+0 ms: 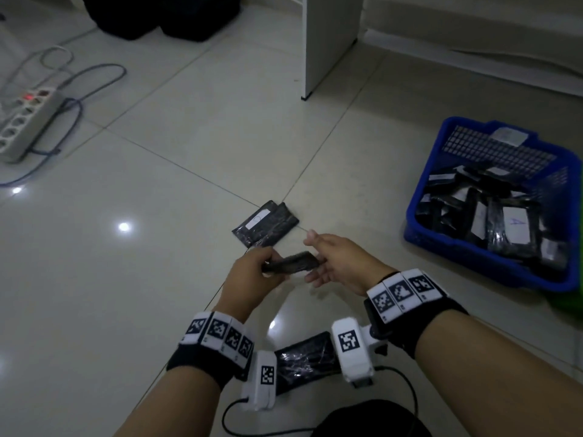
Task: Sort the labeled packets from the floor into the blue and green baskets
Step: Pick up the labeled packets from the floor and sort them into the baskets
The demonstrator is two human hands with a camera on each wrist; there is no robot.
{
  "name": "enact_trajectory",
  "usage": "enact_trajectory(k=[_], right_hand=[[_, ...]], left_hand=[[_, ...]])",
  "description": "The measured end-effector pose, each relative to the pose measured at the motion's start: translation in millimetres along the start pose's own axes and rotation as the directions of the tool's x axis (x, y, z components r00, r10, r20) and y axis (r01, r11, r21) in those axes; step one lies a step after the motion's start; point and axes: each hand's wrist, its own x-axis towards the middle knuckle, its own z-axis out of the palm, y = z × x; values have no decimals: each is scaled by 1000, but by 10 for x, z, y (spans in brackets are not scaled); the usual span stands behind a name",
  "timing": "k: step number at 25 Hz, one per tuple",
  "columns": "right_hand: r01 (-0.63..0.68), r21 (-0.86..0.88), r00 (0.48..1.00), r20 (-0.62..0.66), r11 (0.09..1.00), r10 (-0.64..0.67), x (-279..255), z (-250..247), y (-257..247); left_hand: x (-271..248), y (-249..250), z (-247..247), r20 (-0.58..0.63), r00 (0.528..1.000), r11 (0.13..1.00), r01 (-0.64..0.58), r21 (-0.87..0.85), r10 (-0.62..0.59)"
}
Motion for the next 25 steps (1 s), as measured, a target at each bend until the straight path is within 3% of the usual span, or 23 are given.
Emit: enact_trajectory(k=[3,5,8,11,13,16,19,22,25], right_hand=[[8,133,1000,-27,991,-5,58,65,-35],[49,124,996,-80,991,-39,127,45,-33],[120,55,980,-165,991,-110,214,-54,-41],[150,45,971,-193,988,-139,234,-161,-33],[158,35,967,-208,987,-148,211,-229,-22],[141,81,958,-262,987,-115,133,-327,-25],[123,200,945,-323,972,-53,6,-458,-14],[157,267,922,-384,951,-45,-153,-617,14],[224,265,888,-451,938,-85,-364,-825,36]], left_hand=[[106,19,-9,-127,971,980,-198,36,201],[238,-62,-15,-166,960,974,-218,56,225],[512,-235,-22,-192,980,992,-37,124,61],[673,-276,15,-108,977,930,208,302,-183],[698,-248,73,-127,971,893,235,383,-201],[668,-200,126,-205,967,938,205,278,-151],[568,-137,166,-200,975,983,121,135,-93],[382,84,221,-220,975,993,49,104,-26],[272,410,295,-195,979,968,-104,-230,59]])
